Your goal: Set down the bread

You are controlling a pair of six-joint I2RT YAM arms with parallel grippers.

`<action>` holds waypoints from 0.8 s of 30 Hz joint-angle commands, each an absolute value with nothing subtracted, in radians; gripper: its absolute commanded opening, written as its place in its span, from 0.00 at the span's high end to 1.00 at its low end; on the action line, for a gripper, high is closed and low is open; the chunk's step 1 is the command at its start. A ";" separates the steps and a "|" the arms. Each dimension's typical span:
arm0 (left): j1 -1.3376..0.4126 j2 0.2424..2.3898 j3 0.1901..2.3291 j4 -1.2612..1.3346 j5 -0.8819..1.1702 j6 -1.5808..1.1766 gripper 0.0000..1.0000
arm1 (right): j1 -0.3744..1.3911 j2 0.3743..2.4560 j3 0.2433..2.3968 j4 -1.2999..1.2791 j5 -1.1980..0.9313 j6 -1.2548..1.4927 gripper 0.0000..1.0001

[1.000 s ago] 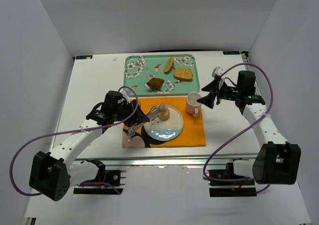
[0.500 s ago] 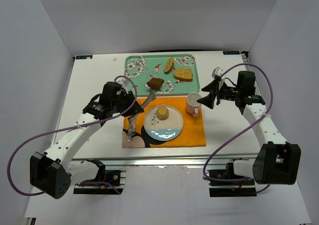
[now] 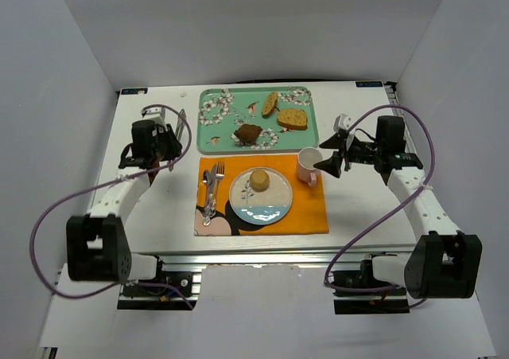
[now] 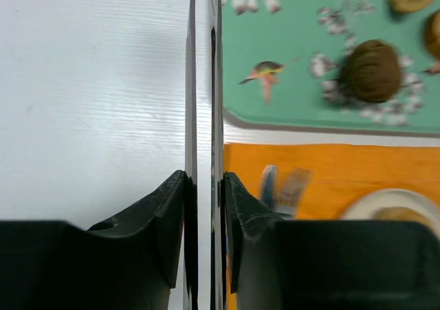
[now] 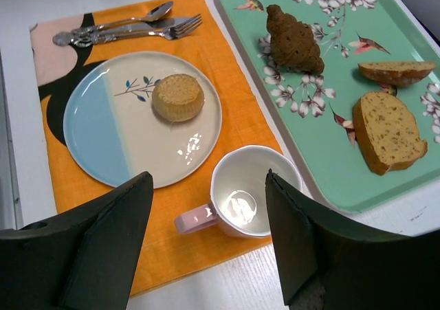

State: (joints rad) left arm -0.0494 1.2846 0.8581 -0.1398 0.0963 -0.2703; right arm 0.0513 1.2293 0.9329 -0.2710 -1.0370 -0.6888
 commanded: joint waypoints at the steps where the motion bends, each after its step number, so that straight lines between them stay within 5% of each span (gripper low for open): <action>1: -0.002 1.424 0.865 0.035 0.122 -0.089 0.61 | 0.093 1.197 0.950 -0.319 -1.007 -0.794 0.29; 12: 0.084 1.675 0.862 0.106 0.153 -0.097 0.53 | 0.163 1.178 0.943 -0.337 -0.910 -0.804 0.28; 15: 0.087 1.689 0.859 0.095 0.143 -0.107 0.50 | 0.170 1.175 0.946 -0.310 -0.864 -0.729 0.12; 19: 0.095 1.661 0.842 0.077 0.129 -0.109 0.24 | 0.208 1.169 0.949 -0.219 -0.642 -0.530 0.11; 21: 0.097 1.635 0.822 0.075 0.127 -0.112 0.23 | 0.254 1.173 0.971 -0.229 -0.542 -0.497 0.11; 24: 0.101 1.565 0.805 0.075 0.123 -0.132 0.09 | 0.291 1.170 0.991 -0.203 -0.388 -0.457 0.11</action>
